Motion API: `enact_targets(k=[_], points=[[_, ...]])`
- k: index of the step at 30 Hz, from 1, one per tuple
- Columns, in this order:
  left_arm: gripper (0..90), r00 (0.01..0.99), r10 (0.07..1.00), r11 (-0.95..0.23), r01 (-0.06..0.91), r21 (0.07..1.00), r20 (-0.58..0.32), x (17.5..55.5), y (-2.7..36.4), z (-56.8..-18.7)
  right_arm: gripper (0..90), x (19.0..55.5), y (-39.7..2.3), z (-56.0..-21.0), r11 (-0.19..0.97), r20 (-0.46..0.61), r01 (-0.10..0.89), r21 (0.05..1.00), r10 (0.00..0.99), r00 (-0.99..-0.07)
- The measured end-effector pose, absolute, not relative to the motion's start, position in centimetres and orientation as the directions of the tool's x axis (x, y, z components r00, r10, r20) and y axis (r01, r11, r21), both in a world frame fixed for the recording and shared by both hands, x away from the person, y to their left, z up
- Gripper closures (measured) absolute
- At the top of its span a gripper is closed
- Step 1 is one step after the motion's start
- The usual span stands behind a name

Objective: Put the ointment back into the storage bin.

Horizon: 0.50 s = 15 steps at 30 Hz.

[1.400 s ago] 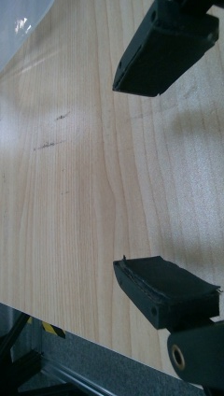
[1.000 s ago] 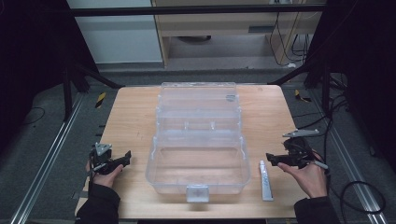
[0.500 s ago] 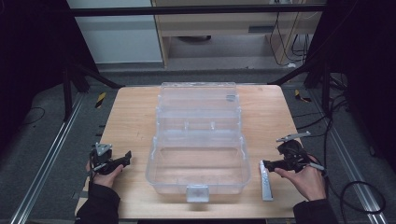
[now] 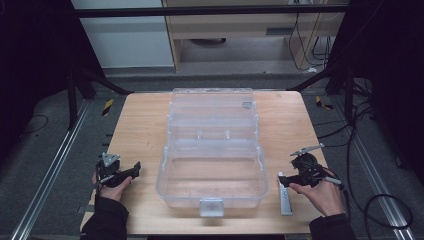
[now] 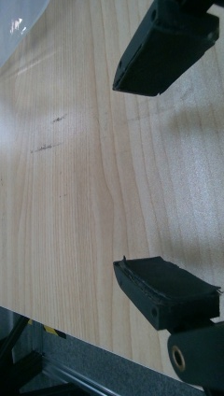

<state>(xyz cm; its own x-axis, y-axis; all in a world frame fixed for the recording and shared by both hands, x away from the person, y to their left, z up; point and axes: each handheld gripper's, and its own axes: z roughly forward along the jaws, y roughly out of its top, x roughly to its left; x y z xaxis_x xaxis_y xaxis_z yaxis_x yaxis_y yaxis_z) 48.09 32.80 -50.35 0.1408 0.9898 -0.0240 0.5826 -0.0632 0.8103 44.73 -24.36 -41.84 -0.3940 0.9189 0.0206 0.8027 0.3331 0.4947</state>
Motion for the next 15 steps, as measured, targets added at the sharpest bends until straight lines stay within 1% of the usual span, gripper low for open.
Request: enact_targets(k=[6,7,15], points=[[11.3,0.14,0.99,-0.064,0.58,0.812,-0.021,48.06,32.77,-50.34,24.9,44.88,-23.9,-42.27,0.34,0.006,0.808,0.482,0.92,-0.391],[11.3,0.141,0.99,-0.082,0.577,0.813,0.0,48.02,32.69,-50.33,25.0,44.92,-23.85,-42.35,0.342,0.002,0.807,0.482,0.92,-0.391],[11.4,0.142,0.99,-0.091,0.561,0.823,0.013,47.82,32.55,-50.04,26.8,44.96,-23.95,-42.34,0.325,0.004,0.812,0.485,0.927,-0.374]])
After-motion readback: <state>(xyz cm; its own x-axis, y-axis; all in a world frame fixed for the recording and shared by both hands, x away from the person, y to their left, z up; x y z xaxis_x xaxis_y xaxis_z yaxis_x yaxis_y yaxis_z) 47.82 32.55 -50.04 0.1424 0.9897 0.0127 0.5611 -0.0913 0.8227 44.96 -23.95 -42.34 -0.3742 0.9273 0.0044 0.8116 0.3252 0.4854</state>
